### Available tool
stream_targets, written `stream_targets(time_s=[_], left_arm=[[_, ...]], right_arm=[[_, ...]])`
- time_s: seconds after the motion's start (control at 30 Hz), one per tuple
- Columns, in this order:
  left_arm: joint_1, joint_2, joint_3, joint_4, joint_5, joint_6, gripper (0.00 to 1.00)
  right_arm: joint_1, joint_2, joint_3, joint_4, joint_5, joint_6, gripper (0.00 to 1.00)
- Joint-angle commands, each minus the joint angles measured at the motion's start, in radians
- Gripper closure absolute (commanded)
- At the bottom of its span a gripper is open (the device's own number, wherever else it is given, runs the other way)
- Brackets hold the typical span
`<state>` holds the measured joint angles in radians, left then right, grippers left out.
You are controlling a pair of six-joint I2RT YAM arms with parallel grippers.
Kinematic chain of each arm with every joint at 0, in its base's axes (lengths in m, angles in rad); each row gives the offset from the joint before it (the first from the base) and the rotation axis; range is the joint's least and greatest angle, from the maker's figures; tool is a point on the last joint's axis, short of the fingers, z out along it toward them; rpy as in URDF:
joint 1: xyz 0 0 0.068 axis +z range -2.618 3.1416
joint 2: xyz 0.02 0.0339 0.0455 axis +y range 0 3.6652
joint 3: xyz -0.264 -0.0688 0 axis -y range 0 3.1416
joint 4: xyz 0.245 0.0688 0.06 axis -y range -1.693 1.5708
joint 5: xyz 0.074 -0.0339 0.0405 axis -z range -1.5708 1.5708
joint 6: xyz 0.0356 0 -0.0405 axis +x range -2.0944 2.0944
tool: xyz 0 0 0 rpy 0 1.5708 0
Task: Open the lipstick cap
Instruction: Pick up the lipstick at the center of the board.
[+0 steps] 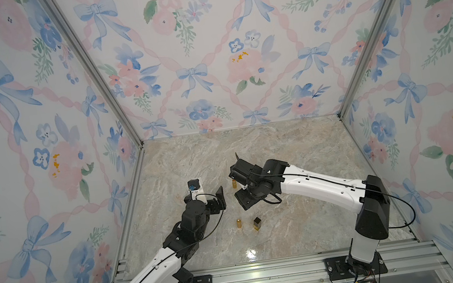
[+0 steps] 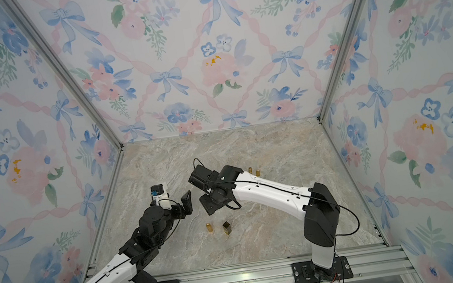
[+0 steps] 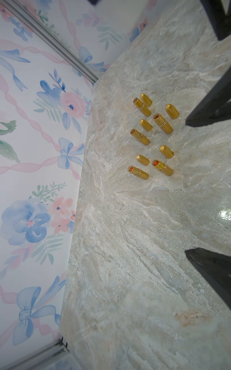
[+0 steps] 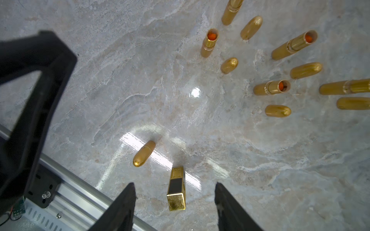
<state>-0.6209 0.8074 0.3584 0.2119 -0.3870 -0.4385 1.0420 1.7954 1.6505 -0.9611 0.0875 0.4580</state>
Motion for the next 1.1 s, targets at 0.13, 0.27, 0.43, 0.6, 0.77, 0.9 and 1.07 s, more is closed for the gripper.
stream_targets(time_s=[0.13, 0.27, 0.43, 0.6, 0.77, 0.9, 1.07], left_arm=[[0.01, -0.038, -0.033, -0.046, -0.026, -0.072, 0.02], [0.012, -0.057, -0.042, -0.066, -0.02, -0.087, 0.02], [0.012, -0.092, -0.058, -0.081, -0.037, -0.104, 0.02], [0.013, -0.1, -0.059, -0.085, -0.038, -0.101, 0.02], [0.015, -0.095, -0.056, -0.086, -0.041, -0.106, 0.02], [0.015, -0.091, -0.053, -0.087, -0.037, -0.102, 0.02], [0.016, -0.093, -0.055, -0.088, -0.034, -0.097, 0.02]], right_arm=[[0.076, 0.055, -0.043, 0.024, -0.078, 0.09, 0.36], [0.079, 0.105, -0.05, 0.053, -0.085, 0.116, 0.4], [0.08, 0.156, -0.06, 0.089, -0.088, 0.122, 0.47], [0.081, 0.202, -0.061, 0.116, -0.088, 0.122, 0.52], [0.078, 0.231, -0.068, 0.138, -0.084, 0.123, 0.57], [0.076, 0.257, -0.068, 0.155, -0.101, 0.123, 0.62], [0.075, 0.277, -0.061, 0.145, -0.07, 0.111, 0.67]])
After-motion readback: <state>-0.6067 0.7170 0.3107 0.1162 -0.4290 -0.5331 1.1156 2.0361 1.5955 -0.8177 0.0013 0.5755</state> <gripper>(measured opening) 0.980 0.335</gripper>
